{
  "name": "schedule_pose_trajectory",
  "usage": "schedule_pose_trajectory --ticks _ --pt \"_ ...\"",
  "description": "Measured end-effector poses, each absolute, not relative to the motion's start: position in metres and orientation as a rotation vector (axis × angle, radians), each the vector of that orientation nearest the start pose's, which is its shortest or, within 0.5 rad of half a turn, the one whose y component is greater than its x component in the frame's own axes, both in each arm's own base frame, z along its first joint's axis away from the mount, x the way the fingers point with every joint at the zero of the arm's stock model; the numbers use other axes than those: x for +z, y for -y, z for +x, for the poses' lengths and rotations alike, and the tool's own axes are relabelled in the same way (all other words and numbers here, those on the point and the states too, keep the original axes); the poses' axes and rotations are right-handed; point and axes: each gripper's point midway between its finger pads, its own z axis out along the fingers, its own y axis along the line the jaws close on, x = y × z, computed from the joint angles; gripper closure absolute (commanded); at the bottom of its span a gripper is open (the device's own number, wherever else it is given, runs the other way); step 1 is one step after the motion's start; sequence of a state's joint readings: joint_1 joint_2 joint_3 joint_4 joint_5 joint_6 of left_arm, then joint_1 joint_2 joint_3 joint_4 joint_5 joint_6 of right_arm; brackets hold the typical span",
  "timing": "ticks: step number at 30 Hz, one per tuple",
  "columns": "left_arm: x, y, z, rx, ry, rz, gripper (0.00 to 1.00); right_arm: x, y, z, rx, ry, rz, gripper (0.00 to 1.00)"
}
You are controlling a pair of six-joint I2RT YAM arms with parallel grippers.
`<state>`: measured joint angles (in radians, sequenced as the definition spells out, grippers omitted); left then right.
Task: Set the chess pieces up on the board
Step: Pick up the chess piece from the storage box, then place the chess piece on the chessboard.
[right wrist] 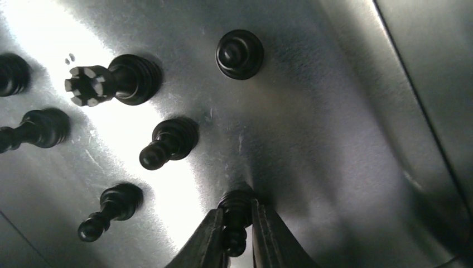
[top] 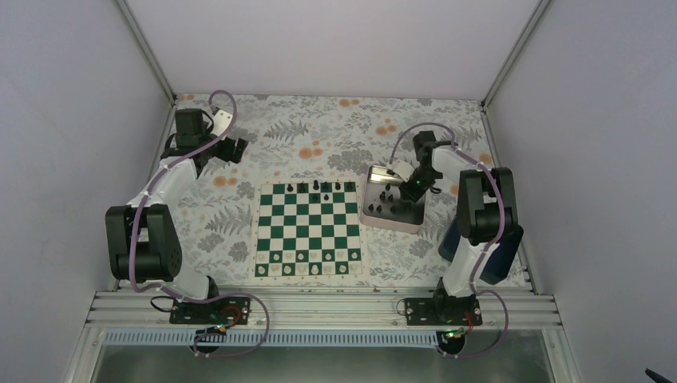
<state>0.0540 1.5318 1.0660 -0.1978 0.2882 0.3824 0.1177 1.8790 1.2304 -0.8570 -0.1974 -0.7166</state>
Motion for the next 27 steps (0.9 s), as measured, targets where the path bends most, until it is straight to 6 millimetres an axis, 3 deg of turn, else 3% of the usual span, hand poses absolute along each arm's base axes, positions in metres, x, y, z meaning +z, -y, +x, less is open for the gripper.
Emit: schedule_pose_trajectory --ticks 3,9,14,22,27 --pt "0.174 0.025 0.446 -0.080 -2.144 0.513 0.00 0.025 -0.075 0.344 0.256 -2.739 -1.227 0.95" --pt "0.173 0.024 0.446 -0.076 -2.145 0.511 0.00 0.033 -0.079 0.350 0.247 -2.721 -1.233 0.96" --pt "0.173 0.024 0.446 -0.073 -2.145 0.510 0.00 0.059 -0.097 0.357 0.208 -2.660 -1.290 0.96" --pt "0.173 0.024 0.446 -0.073 -2.145 0.510 0.00 0.113 -0.174 0.365 0.168 -2.434 -1.488 0.96" --pt "0.173 0.024 0.446 -0.072 -2.146 0.510 0.00 0.114 -0.228 0.364 0.192 -2.342 -1.630 0.96"
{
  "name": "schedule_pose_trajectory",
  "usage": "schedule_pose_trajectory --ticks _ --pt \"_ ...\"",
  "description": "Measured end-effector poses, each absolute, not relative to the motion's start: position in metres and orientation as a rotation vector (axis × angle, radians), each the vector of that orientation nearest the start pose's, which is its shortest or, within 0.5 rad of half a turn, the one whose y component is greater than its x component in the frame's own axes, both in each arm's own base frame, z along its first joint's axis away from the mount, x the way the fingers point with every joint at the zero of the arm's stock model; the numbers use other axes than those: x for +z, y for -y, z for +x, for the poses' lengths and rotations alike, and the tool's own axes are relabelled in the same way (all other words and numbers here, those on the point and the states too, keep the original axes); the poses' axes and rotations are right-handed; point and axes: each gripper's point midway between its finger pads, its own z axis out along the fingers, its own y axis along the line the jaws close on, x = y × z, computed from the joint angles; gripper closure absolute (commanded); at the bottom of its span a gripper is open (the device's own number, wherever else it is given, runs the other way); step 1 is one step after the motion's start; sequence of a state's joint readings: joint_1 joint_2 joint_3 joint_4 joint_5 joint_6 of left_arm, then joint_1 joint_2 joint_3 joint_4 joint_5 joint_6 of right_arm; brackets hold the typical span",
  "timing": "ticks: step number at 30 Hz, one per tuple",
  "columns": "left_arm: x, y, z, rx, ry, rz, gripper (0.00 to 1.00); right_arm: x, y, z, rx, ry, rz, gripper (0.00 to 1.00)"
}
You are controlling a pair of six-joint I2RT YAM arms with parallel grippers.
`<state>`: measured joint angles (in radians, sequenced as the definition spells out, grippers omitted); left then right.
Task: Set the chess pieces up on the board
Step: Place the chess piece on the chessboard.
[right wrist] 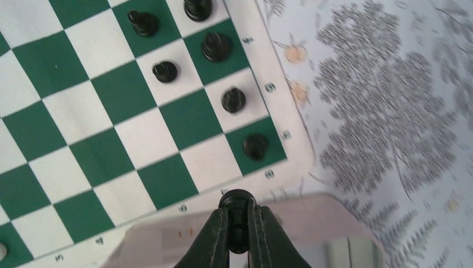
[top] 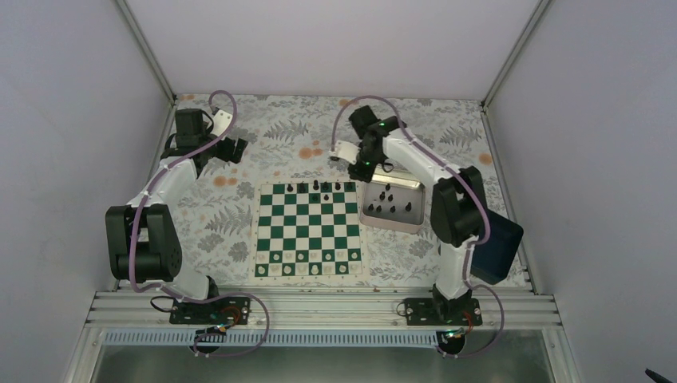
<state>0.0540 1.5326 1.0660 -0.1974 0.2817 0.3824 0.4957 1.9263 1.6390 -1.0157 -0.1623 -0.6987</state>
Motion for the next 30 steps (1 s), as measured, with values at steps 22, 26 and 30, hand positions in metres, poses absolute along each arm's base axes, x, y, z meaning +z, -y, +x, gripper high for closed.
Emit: schedule_pose_trajectory --ticks 22,26,30 --pt "0.173 0.024 0.446 -0.073 -2.146 0.510 0.00 0.033 -0.277 0.343 0.240 -2.398 -1.878 0.96" --pt "0.173 0.024 0.446 -0.073 -2.145 0.510 0.00 0.028 -0.279 0.341 0.241 -2.399 -1.891 0.95" --pt "0.173 0.024 0.446 -0.073 -2.146 0.510 0.00 0.027 -0.281 0.339 0.244 -2.396 -1.900 0.93"
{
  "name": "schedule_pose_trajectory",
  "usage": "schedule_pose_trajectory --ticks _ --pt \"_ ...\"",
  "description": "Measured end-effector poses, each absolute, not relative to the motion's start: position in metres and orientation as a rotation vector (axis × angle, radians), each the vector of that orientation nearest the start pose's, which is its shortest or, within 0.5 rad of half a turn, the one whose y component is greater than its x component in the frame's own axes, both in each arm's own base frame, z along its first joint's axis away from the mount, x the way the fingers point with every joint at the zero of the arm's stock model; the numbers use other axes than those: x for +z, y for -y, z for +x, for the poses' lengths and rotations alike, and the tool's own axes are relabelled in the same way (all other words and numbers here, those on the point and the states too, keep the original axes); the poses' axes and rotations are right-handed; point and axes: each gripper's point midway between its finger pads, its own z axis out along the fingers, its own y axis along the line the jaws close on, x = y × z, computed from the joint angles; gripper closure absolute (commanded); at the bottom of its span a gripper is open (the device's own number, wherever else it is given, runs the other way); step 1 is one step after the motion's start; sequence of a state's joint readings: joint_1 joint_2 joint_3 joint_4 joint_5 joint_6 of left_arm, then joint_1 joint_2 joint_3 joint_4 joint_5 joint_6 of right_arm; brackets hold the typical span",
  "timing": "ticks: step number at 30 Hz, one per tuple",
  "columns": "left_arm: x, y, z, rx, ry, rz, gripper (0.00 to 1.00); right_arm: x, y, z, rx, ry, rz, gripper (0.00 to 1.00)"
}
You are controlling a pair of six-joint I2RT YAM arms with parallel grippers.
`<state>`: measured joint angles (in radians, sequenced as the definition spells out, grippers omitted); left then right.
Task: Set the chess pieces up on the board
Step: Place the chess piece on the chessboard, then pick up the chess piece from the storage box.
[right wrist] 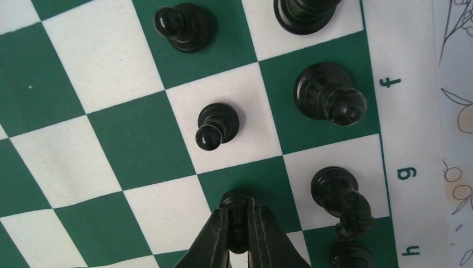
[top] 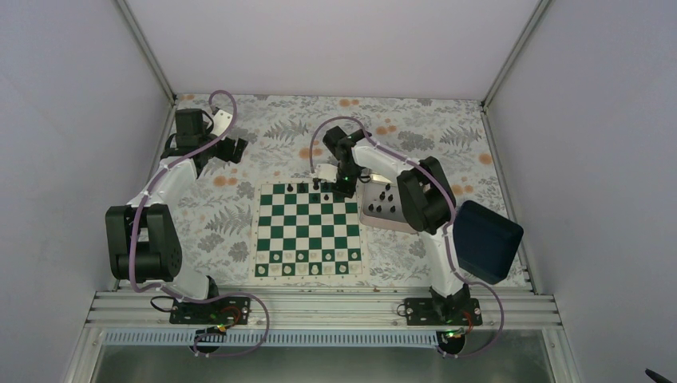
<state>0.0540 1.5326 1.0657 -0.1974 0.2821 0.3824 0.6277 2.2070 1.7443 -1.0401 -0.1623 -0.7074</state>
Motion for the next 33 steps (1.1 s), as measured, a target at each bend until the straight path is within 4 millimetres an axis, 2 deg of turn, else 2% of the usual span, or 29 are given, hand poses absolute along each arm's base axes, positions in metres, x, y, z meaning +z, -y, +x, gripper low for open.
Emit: schedule_pose_trajectory --ticks 7,13,16,19,21,23,26,28,30,33 --pt "0.173 0.024 0.446 -0.073 -2.146 0.510 0.00 0.027 -0.281 0.339 0.244 -2.393 -1.902 0.74" --pt "0.173 0.024 0.446 -0.073 -2.146 0.510 0.00 0.031 -0.280 0.339 0.243 -2.391 -1.900 0.72" --pt "0.173 0.024 0.446 -0.073 -2.146 0.510 0.00 0.045 -0.276 0.340 0.240 -2.384 -1.882 0.71" --pt "0.173 0.024 0.446 -0.072 -2.146 0.509 0.00 0.074 -0.267 0.346 0.216 -2.360 -1.824 0.69" --pt "0.173 0.024 0.446 -0.072 -2.146 0.509 0.00 0.099 -0.252 0.353 0.187 -2.345 -1.753 0.68" --pt "0.173 0.024 0.446 -0.072 -2.146 0.509 0.00 0.122 -0.227 0.365 0.151 -2.352 -1.653 0.68" --pt "0.173 0.024 0.446 -0.072 -2.146 0.509 0.00 0.137 -0.180 0.384 0.089 -2.406 -1.501 0.66" --pt "0.173 0.024 0.446 -0.073 -2.146 0.510 0.00 0.130 -0.148 0.394 0.048 -2.468 -1.415 0.66" --pt "0.173 0.024 0.446 -0.073 -2.146 0.510 0.00 0.116 -0.126 0.394 0.031 -2.530 -1.371 0.66" --pt "0.173 0.024 0.446 -0.073 -2.146 0.509 0.00 0.096 -0.117 0.388 0.039 -2.584 -1.369 0.66"
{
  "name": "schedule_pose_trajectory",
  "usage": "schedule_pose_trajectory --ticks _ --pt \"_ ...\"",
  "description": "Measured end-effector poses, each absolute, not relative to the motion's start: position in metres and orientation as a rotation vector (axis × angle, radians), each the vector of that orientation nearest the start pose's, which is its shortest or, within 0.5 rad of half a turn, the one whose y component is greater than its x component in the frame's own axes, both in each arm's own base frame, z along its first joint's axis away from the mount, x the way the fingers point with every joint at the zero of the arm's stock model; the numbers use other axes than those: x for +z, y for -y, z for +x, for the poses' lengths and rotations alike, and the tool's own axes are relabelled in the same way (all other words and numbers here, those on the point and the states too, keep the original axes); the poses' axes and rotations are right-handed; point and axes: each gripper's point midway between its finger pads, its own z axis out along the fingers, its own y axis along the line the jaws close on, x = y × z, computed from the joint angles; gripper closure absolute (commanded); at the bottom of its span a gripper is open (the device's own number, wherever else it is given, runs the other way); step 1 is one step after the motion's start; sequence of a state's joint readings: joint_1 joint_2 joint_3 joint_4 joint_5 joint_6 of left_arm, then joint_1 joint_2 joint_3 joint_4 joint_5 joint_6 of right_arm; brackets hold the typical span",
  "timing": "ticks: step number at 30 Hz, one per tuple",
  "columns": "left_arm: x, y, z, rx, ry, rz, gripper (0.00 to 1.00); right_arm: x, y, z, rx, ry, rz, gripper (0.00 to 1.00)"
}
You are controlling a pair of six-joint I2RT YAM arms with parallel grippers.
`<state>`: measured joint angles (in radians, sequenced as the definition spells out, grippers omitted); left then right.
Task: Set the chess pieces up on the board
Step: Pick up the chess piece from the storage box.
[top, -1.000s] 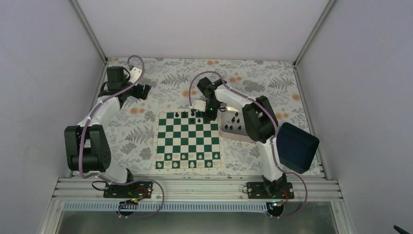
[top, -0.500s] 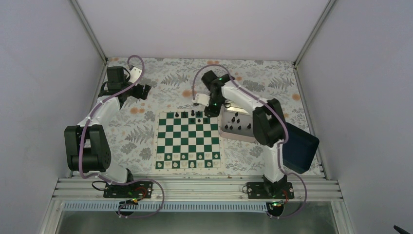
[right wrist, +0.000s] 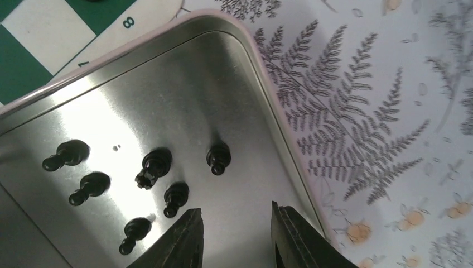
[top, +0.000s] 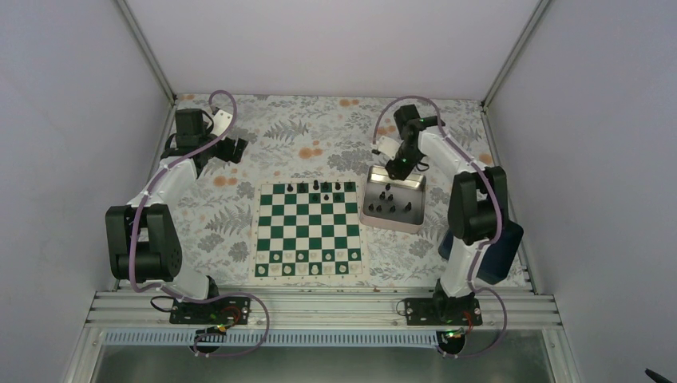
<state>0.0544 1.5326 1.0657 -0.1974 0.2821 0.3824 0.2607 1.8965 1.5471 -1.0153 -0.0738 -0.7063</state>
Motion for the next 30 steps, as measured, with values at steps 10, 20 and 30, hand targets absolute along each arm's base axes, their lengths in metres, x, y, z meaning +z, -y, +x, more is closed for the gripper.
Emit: schedule_pose_trajectory --ticks 10,20,30 --pt "0.173 0.024 0.446 -0.073 -2.146 0.509 0.00 0.056 -0.124 0.393 0.102 -2.616 -1.388 0.63" --pt "0.173 0.024 0.446 -0.072 -2.146 0.509 0.00 0.043 -0.124 0.387 0.134 -2.641 -1.399 0.64" --pt "0.173 0.023 0.446 -0.072 -2.146 0.509 0.00 0.032 -0.122 0.375 0.158 -2.673 -1.409 0.85"
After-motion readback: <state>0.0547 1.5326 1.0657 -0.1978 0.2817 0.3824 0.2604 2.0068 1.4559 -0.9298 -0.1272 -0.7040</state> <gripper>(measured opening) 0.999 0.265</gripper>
